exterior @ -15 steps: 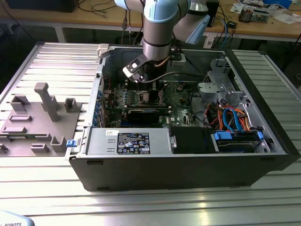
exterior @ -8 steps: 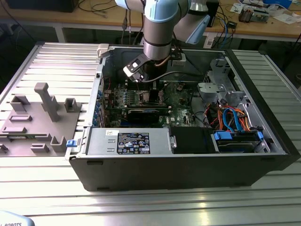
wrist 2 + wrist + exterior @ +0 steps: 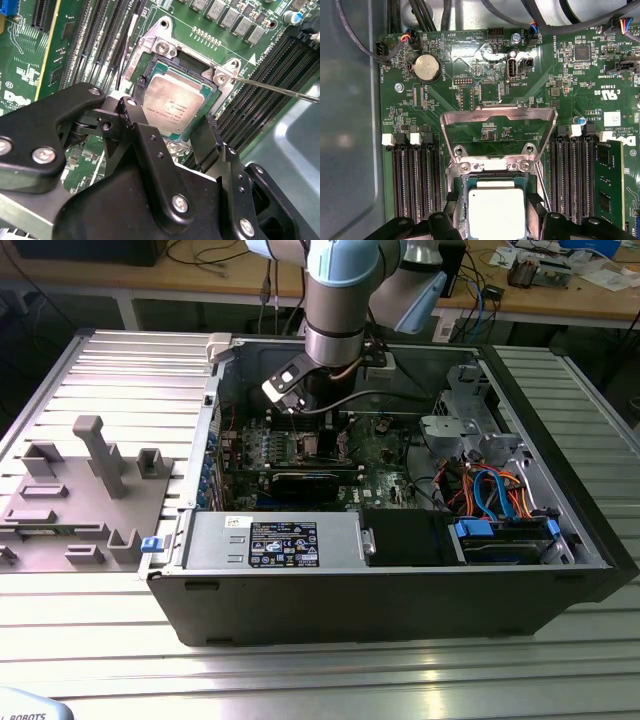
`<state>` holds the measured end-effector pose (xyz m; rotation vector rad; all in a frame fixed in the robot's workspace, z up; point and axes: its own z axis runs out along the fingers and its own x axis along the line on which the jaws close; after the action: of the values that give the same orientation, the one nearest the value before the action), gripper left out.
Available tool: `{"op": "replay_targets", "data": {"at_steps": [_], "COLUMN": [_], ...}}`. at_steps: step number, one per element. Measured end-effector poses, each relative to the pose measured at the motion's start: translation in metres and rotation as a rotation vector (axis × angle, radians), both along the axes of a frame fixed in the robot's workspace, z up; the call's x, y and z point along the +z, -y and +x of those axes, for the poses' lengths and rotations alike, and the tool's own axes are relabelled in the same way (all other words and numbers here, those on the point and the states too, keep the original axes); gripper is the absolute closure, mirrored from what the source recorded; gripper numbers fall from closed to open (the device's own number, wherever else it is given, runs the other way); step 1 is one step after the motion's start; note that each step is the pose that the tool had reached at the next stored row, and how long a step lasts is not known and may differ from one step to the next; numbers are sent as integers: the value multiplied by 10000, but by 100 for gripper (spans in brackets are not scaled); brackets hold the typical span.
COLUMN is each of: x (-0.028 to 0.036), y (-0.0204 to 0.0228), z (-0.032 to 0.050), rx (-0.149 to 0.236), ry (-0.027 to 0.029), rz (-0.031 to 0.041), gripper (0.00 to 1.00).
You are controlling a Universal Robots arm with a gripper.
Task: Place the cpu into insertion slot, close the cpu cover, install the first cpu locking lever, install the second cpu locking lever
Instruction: 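Place the cpu into insertion slot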
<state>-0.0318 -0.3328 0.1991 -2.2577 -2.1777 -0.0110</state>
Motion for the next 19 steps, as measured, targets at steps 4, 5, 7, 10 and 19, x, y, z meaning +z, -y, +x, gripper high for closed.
{"op": "replay_targets", "data": {"at_steps": [4,5,7,10,19], "x": [20,20,15,-16,8], "y": [1,2,9,17,22], "z": [0,-1,-1,1,7], "rx": [0,-1,-1,0,0], "ry": [0,-3,-21,-66,-98], "rz": [-19,-21,-32,-43,-207], "gripper": [38,38,38,38,38]}}
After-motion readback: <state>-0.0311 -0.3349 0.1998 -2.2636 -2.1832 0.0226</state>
